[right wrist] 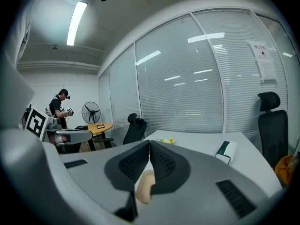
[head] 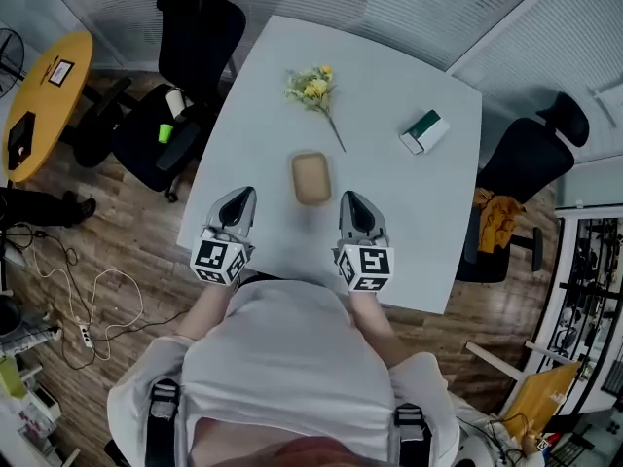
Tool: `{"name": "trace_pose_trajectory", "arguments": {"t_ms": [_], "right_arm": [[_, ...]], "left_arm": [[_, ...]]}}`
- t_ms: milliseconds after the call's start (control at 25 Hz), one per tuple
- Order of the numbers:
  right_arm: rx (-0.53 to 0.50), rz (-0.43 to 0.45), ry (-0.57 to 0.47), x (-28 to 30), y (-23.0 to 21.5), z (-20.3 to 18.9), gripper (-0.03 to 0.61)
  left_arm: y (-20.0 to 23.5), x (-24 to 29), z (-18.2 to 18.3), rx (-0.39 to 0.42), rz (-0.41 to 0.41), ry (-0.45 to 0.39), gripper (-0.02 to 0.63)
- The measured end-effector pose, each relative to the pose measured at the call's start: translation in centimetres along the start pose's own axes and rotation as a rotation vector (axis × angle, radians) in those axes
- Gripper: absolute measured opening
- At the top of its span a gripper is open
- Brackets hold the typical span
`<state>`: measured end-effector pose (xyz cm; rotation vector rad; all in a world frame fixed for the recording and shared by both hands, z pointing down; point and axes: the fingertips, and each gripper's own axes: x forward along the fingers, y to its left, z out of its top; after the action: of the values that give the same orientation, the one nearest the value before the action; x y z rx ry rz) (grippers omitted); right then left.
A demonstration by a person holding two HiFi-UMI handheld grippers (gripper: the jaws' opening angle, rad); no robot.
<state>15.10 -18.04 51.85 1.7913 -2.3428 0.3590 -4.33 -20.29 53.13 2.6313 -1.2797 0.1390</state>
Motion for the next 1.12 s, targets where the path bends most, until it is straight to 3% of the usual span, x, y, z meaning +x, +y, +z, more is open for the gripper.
{"name": "trace_pose_trajectory", "arguments": {"t_ms": [320,720,760,840,1120], "right_arm": [[0.003,-0.009,0.070,0.6,0.2,-2.7,0.011],[-0.004,-0.008,0.111,1.4,0.6,-3.5,0.012],[-0.003,-0.006,0.111,1.5,0.6,-3.4,0.020],[0.007,-0.004,0.119,1.7,0.6,-3.6,0.151],[0.006,0.004,0.163,2.5,0.1,-5.1,0.153]], "left_arm": [[-0.1,0.2,-2.7,-0.029,-0.020,0.063,0.011],[0.3,0.2,-3.3,-0.033,-0.032,0.078,0.011],[0.3,0.2,-3.3,-0.034,-0.031,0.078,0.011],[0.3,0.3,-3.3,-0.034,-0.032,0.079,0.011],[0.2,0.4,-3.2,-0.029,-0.035,0.079,0.011]]}}
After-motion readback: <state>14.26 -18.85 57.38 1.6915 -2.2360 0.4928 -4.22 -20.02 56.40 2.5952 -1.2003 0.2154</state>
